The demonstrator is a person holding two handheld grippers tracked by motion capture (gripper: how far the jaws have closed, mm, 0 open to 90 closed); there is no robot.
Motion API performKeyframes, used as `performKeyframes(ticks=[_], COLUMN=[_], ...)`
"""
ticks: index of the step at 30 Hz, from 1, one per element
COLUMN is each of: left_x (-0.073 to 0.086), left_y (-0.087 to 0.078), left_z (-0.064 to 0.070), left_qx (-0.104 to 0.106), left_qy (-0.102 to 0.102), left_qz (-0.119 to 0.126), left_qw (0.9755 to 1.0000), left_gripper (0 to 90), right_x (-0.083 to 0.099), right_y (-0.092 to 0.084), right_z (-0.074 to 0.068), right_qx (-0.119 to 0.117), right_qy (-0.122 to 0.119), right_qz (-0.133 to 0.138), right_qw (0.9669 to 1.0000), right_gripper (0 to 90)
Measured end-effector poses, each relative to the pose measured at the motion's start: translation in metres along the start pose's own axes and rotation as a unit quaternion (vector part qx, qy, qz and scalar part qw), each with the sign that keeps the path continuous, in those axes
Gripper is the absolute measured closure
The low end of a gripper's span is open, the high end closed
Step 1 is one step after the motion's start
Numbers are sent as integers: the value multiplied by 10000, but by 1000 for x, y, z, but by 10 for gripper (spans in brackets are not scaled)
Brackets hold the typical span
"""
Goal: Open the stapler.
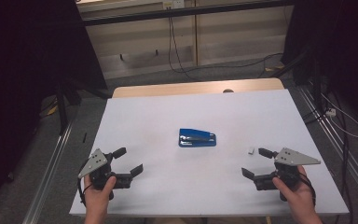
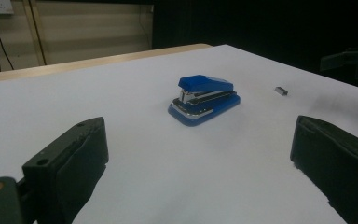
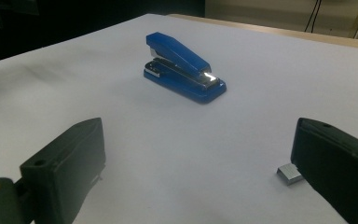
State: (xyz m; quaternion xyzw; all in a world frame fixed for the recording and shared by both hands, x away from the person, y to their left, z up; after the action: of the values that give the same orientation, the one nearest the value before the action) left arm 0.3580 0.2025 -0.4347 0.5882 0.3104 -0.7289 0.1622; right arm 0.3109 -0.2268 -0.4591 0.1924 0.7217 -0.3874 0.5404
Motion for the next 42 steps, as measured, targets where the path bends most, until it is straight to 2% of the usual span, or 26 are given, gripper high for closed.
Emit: performKeyframes(ticks=[14,20,27,42], left_x=[-1,-3,-5,-11], left_y=[8,14,19,37], left_z=[1,3,2,1], left_qx=[103,158,182,257], left_qy=[28,24,-18,-42], left_qz=[-126,-151,-179,-268], left_qw=[9999,9998,9997,9993], left_gripper=[41,41,41,41], right_x=[-4,-19,-27,-38], right_y=[9,21,38,63], right_z=[2,2,-1,-7], right_qx=[23,43,-79,-257], right_qy=[-34,-112,-141,-184], right_qz=[-49,0,-77,-107], right_qw=[10000,9999,9998,9994], right_gripper=[33,64,75,81])
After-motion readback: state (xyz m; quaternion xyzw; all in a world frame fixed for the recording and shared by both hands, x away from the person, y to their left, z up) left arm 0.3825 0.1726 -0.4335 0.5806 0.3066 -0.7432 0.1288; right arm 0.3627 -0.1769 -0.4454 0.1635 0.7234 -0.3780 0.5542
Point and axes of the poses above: each handheld gripper's, and its own axes: y roughly forward along the jaws, x roughly out of its underside, z roughly to its right, the point moved 6 cm from there along y, roughly forward along the jaws, and after that the axes turned 1 degree about -x, right-handed, at the moved point
